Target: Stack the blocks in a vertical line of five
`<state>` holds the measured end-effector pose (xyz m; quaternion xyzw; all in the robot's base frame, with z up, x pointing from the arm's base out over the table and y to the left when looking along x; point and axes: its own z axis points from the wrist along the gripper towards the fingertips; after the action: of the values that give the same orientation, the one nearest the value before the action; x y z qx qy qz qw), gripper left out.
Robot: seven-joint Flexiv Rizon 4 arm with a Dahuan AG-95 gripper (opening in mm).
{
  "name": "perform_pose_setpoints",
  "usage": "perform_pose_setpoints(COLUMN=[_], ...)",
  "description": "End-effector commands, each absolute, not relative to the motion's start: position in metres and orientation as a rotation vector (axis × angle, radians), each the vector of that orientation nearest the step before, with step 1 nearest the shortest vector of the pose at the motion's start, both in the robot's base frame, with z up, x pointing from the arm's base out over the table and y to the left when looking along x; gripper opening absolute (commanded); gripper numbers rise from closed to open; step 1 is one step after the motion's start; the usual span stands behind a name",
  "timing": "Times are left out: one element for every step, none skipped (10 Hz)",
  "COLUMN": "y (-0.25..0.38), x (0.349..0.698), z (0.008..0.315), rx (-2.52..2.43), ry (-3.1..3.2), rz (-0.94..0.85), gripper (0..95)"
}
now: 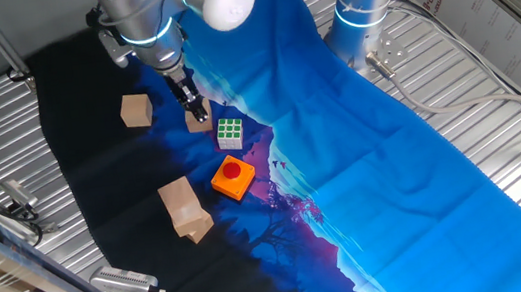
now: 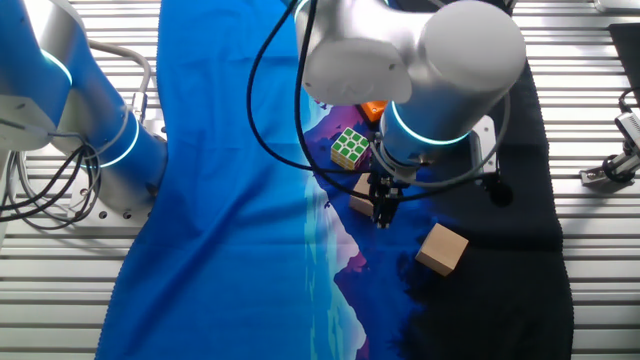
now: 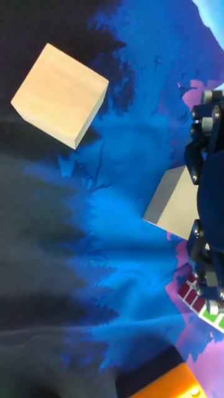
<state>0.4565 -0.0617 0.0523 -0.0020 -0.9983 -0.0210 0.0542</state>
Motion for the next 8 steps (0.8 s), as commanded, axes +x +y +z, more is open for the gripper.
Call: perform_pose_setpoints(y=[-0.061, -0.061, -0.060, -0.060, -0.059, -0.059, -0.059, -0.059], x=[0.457, 0.457, 0.458, 0.458, 0.458, 0.458, 0.458, 0.458], z=[0.050, 0.048, 0.045, 0.041, 0.039, 0.039, 0.038, 0.038], rx=[-0.063, -0.066, -0.069, -0.072, -0.074, -0.075, -0.075, -0.081], ry=[-3.028, -3.029, -3.030, -3.030, -3.032, -3.032, -3.032, -3.029], rz=[-0.114, -0.112, -0.111, -0.110, -0.111, -0.112, -0.109, -0.100], gripper=[95.0, 95.0, 95.0, 95.0, 95.0, 76.0, 57.0, 57.0])
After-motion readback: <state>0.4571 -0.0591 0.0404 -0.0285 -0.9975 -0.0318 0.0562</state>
